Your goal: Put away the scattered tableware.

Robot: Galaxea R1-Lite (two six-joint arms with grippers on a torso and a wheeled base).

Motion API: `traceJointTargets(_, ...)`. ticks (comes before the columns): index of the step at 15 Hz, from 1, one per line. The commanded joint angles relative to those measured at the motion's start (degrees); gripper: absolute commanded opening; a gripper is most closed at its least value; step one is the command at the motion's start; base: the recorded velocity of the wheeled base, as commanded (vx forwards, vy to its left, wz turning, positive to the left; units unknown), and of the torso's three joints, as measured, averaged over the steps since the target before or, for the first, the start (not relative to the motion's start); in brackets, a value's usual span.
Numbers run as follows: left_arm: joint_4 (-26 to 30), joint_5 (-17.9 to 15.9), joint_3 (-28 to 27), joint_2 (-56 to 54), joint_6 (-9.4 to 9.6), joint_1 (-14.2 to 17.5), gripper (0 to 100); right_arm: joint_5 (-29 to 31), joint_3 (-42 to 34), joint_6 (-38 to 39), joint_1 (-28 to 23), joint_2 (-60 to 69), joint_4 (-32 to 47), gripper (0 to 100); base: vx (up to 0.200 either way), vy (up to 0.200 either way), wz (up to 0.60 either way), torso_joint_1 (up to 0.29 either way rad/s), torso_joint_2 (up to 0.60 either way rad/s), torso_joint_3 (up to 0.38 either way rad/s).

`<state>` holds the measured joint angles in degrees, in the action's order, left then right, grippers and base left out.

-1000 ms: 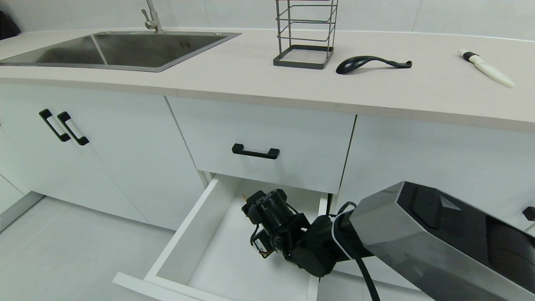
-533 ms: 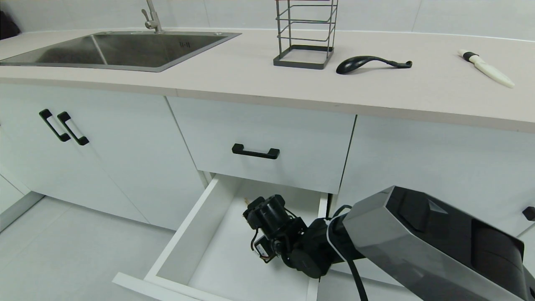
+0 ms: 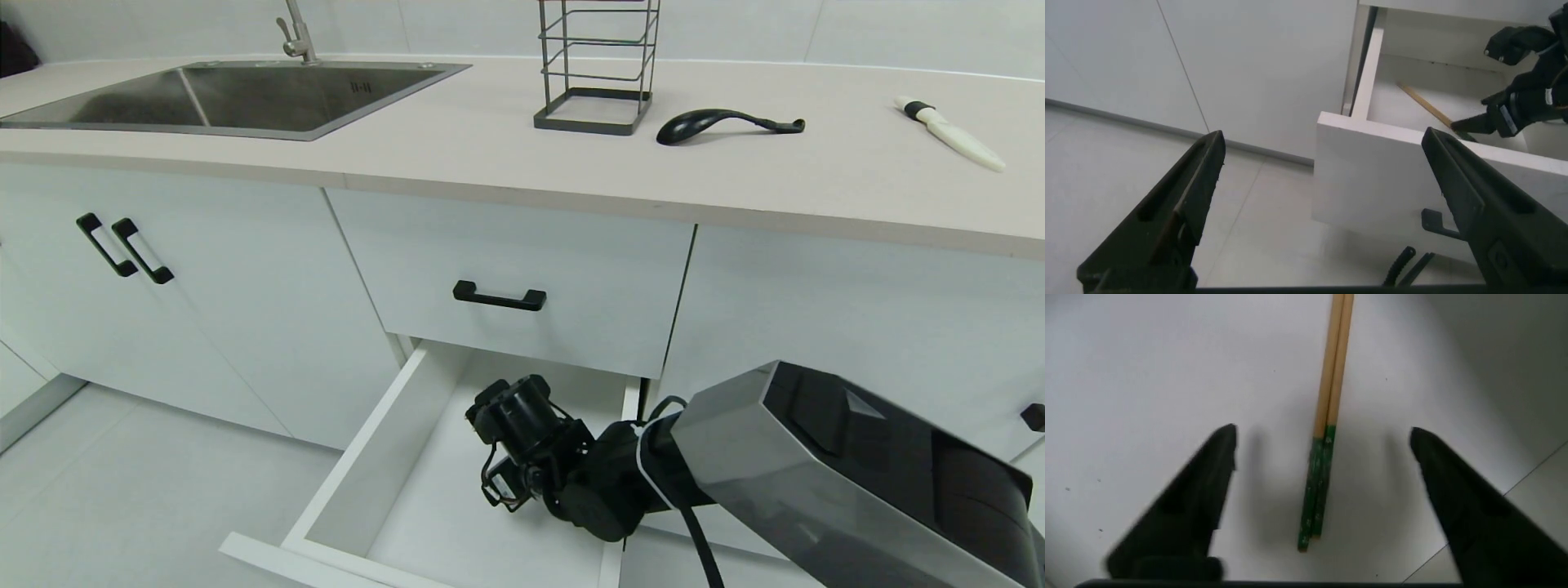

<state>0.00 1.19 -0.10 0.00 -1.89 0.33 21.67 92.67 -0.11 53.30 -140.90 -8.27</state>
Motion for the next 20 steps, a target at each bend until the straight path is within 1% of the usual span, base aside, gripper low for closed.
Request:
traceJointTargets(1,0.00,0.04,0.01,0.00,-0.04,0.02,100,-0.23,0.40,0.11,1.72,3.26,-0.08,100,0.000,0.000,0.00,0.000,0.00,0.000)
traceJointTargets(3,0.00,0.04,0.01,0.00,-0.04,0.02,100,-0.84,-0.30,0.11,3.57,6.95,-0.08,100,0.000,0.000,0.00,0.000,0.00,0.000)
traceJointTargets(5,0.00,0.04,0.01,0.00,-0.04,0.02,100,-1.02,-3.02,0.11,5.59,11.26,-0.17,100,0.000,0.000,0.00,0.000,0.00,0.000)
traceJointTargets(7,0.00,0.04,0.01,0.00,-0.04,0.02,100,-1.90,-8.65,0.11,7.96,16.89,-0.17,100,0.000,0.000,0.00,0.000,0.00,0.000)
traceJointTargets(10,0.00,0.04,0.01,0.00,-0.04,0.02,100,-2.34,-14.36,0.11,9.90,23.48,-0.52,100,0.000,0.000,0.00,0.000,0.00,0.000)
traceJointTargets(11,0.00,0.04,0.01,0.00,-0.04,-0.07,100,-2.87,-19.37,0.11,11.04,27.26,-1.93,100,0.000,0.000,0.00,0.000,0.00,0.000)
traceJointTargets(12,0.00,0.04,0.01,0.00,-0.04,0.02,100,-3.22,-23.15,-0.07,11.48,29.28,-4.48,100,0.000,0.000,0.00,0.000,0.00,0.000)
traceJointTargets(13,0.00,0.04,0.01,0.00,-0.04,0.02,100,-4.27,-27.63,-0.59,12.09,31.56,-8.70,100,0.000,0.000,0.00,0.000,0.00,0.000)
traceJointTargets(14,0.00,0.04,0.01,0.00,-0.04,0.02,100,-5.94,-31.06,-1.74,12.09,33.41,-13.18,100,0.000,0.000,0.00,0.000,0.00,0.000)
traceJointTargets(16,0.00,0.04,0.01,0.00,-0.04,0.02,100,-9.99,-36.51,-4.72,12.01,36.57,-19.33,100,0.000,0.000,0.00,0.000,0.00,0.000)
traceJointTargets(20,0.00,0.04,0.01,0.00,-0.04,0.02,100,-14.47,-46.71,-5.78,10.51,41.06,-27.33,100,0.000,0.000,0.00,0.000,0.00,0.000)
